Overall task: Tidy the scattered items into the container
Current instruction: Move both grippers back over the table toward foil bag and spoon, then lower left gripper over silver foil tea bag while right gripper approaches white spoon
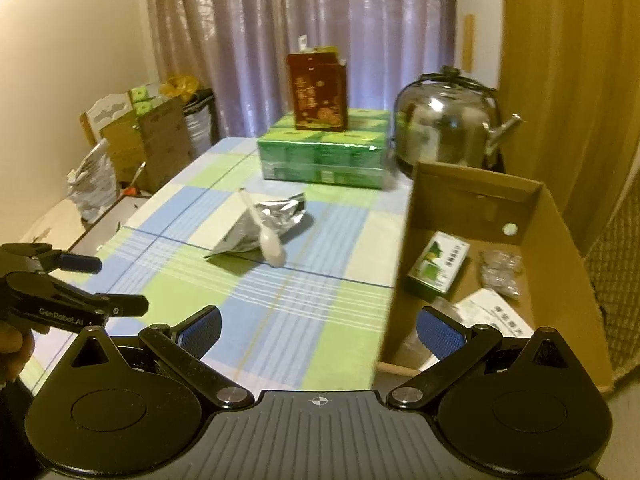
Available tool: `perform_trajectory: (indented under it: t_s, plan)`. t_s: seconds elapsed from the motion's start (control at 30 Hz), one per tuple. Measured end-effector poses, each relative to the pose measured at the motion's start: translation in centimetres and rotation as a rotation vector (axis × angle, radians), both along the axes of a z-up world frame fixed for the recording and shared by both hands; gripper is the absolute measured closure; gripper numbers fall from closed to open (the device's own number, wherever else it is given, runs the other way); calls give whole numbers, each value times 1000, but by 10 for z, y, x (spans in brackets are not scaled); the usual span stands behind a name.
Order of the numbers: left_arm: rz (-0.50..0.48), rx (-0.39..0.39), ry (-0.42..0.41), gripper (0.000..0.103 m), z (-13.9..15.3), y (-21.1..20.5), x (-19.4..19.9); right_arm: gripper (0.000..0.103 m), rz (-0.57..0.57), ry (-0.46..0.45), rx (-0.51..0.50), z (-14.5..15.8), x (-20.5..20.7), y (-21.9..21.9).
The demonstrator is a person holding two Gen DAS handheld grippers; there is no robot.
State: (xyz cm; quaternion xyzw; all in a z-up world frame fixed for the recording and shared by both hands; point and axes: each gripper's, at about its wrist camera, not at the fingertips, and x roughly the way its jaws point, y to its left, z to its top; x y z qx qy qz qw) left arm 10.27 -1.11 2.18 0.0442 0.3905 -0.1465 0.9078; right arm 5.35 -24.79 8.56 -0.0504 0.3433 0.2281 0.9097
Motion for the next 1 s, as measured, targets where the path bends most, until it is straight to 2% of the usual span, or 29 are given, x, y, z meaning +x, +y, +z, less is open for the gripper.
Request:
perform_trajectory:
  t_s: [0.37,0.67,0.87,0.93,1.0]
  plan:
    - [-10,8,12,2,-13,36,43,2,120,-4,-63,-19,32,57]
    - [-50,-16,28,2,-32,39,100,3,210,6,-113,-47,100,97]
    - [-97,-8,30,3,-51,32,138,18,253,36,-145,-70,149,113]
    - [-103,-21,30,3,-57,31,149,26,265,52,-146,-77,160,117]
    - [-107,-40,28,3,-62,31,159,31,286,69,-142,-85,172,121]
